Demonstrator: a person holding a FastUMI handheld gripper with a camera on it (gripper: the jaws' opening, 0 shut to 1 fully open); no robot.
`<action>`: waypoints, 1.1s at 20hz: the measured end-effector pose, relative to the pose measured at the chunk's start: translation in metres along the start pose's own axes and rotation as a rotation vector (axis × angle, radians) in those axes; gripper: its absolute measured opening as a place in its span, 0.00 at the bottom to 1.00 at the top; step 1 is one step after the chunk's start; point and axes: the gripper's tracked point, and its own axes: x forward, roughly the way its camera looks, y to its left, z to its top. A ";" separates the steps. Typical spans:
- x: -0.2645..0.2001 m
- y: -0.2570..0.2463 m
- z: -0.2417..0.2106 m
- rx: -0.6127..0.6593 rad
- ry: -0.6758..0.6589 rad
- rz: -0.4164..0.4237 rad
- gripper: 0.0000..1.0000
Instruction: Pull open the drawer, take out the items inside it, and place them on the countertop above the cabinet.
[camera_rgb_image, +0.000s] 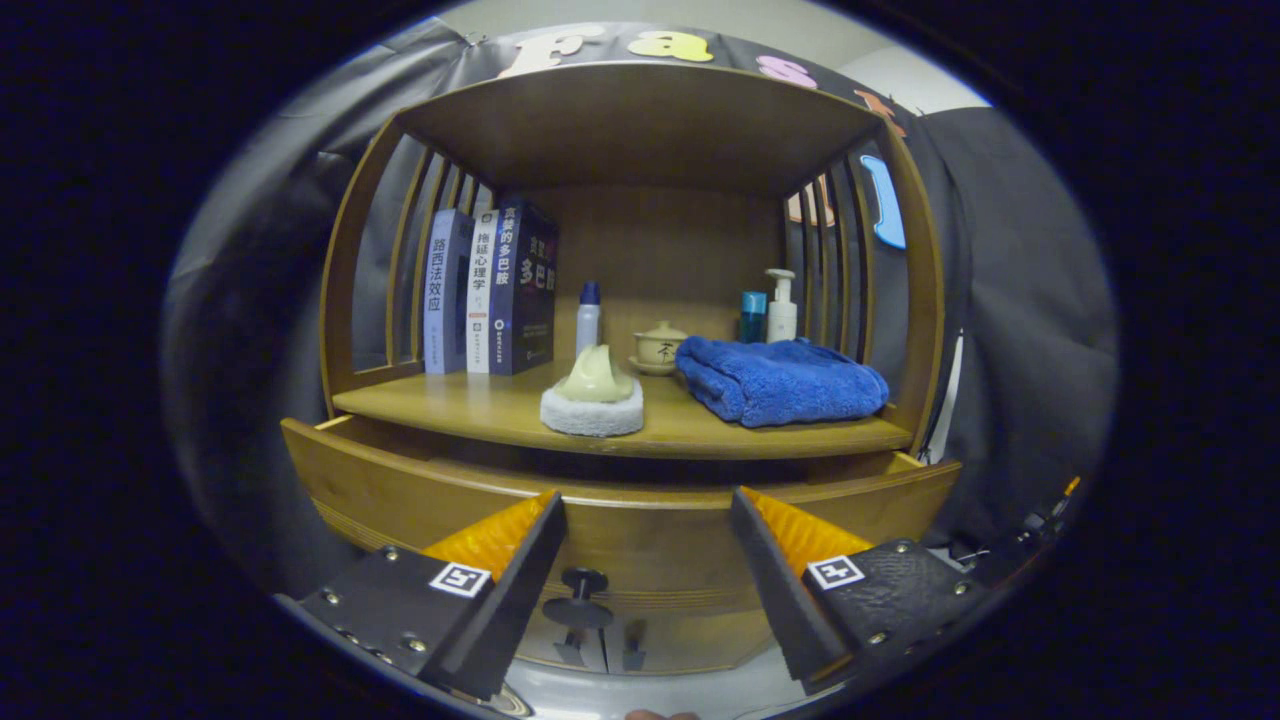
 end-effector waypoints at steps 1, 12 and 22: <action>0.002 0.000 0.000 0.000 0.001 0.000 0.99; 0.031 0.002 0.003 -0.004 0.022 -0.001 0.99; 0.052 0.006 -0.002 -0.113 0.015 -0.020 1.00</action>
